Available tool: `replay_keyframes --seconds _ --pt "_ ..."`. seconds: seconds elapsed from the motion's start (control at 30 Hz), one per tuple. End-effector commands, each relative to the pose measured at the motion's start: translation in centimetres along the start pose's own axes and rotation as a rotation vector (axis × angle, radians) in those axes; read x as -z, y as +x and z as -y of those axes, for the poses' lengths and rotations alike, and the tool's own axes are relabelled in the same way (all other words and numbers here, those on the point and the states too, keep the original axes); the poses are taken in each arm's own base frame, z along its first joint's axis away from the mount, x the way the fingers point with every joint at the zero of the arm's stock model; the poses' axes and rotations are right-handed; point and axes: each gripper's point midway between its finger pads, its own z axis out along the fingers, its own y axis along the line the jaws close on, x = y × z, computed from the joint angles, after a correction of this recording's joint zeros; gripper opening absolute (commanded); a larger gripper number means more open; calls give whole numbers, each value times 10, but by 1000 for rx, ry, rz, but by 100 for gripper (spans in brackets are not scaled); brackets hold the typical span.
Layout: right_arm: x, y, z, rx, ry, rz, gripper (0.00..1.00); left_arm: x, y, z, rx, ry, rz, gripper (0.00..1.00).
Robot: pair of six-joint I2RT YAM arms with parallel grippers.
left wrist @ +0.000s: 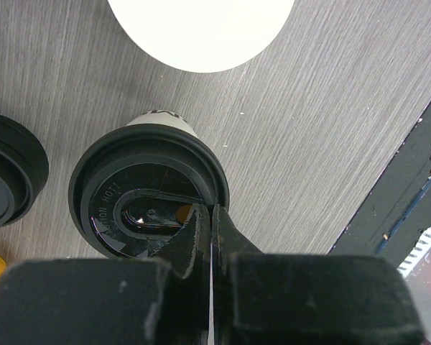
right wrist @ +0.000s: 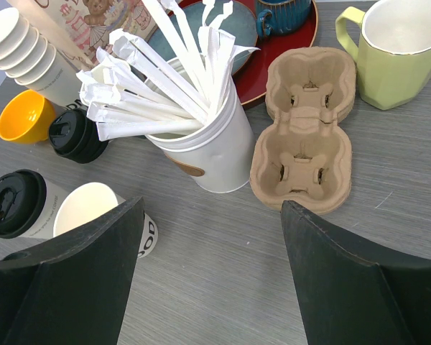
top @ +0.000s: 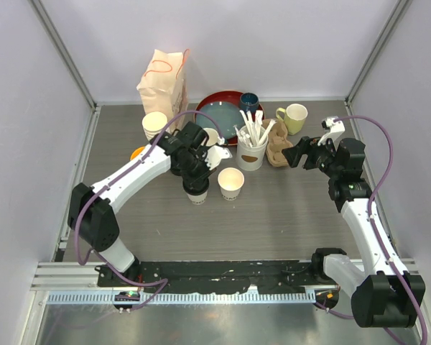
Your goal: Pack the takeout coffee
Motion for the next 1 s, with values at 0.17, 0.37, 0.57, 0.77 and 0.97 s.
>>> replay_keyframes --seconds 0.17,0.37,0.57,0.77,0.97 --pt "3 -16 -10 35 -32 60 82 6 -10 -5 -22 -26 16 0" --pt "3 -16 -10 33 -35 58 82 13 -17 0 -32 -4 38 19" --pt "3 -18 -12 39 -40 62 82 28 -24 3 -50 -16 79 34" --pt "3 -23 -14 44 -42 70 82 40 -23 1 -64 -49 80 35" --pt "1 -44 -32 59 27 68 78 93 -42 -28 96 -169 295 34"
